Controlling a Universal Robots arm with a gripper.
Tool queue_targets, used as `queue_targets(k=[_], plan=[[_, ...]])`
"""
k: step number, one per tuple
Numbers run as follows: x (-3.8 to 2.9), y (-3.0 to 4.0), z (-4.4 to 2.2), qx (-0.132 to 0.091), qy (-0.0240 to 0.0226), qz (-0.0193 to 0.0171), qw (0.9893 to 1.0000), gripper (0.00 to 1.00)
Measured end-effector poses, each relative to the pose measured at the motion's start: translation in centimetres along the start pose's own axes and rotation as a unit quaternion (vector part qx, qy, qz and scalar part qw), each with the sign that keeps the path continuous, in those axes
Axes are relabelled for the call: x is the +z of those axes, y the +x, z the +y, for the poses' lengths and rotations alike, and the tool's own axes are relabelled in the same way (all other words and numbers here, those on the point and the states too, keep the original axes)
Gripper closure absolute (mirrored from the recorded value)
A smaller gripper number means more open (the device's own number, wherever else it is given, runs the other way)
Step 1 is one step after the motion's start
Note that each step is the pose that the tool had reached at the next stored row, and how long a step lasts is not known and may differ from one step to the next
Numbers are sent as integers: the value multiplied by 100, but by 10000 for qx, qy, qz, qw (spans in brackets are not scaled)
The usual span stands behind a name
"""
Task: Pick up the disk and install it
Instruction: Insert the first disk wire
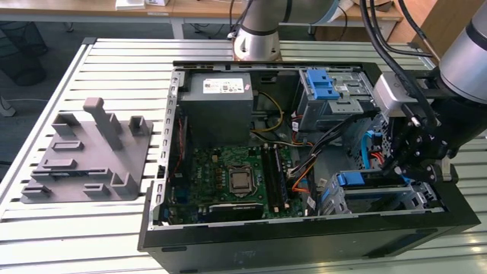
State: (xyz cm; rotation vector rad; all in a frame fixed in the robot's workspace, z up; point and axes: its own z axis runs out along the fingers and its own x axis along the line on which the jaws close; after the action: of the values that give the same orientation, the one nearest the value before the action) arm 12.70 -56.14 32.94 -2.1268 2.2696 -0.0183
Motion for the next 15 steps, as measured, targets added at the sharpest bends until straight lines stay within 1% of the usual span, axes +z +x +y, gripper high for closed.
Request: queue_targets(k=[8,9,10,11,12,15], plan=[[7,0,0,0,0,-3,10000,84],[10,0,1,1,-1,-8,10000,84],[3,0,0,1,-1,-8,10000,83],[-20,0,0,1,-1,-9,10000,83],[-47,-1,-1,1,0,-5,10000,76],[-107,-2,-3,0,0,-5,10000,76]])
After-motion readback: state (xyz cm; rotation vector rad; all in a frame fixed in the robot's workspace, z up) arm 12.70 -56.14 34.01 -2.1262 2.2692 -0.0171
